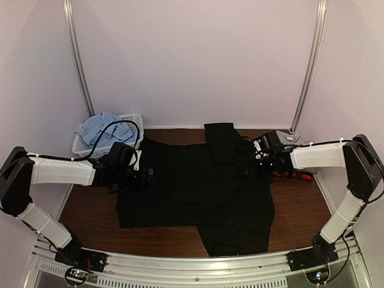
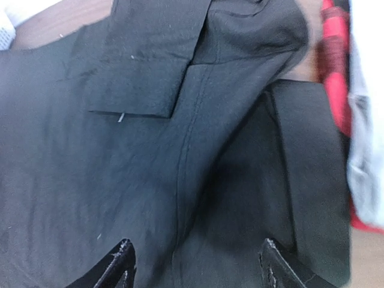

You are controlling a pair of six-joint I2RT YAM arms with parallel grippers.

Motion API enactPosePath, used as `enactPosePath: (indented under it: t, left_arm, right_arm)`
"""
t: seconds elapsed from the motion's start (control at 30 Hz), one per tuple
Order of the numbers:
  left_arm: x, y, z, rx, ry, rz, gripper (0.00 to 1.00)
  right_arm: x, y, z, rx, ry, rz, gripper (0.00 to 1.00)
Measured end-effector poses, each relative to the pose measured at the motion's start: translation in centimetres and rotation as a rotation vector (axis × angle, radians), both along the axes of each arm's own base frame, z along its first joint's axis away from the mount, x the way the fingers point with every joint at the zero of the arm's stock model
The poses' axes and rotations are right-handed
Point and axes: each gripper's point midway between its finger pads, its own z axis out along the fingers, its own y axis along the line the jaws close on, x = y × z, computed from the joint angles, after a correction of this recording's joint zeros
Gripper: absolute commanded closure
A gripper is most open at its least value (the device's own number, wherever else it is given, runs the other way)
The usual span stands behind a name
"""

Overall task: Fold and stack the long sleeve shirts
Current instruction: Pick up the sleeve from the center of the board.

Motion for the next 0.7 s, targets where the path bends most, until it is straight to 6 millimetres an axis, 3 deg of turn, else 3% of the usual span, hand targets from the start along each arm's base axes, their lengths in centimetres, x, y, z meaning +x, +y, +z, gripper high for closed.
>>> enactPosePath:
  t: [0.27,0.37,0.7]
  left_arm:
    - [5.6,1.6,-4.1,0.008,0.034,0.041,0.13]
    - [6.4,2.0,-5.4,0.016,0.044,0.041,0.13]
    - [8.6,3.6,-5.6,0.012,-0.004,0.081,0.16]
  right_arm:
    - [1.7,-0.5,-4.6,0.009,0.069,0.018,0.27]
    - [1.7,-1.1,-5.1,0.022,0.064,0.007,0.27]
    - [0.0,-2.8,-4.9,0.093,0.016,-0.053,0.20]
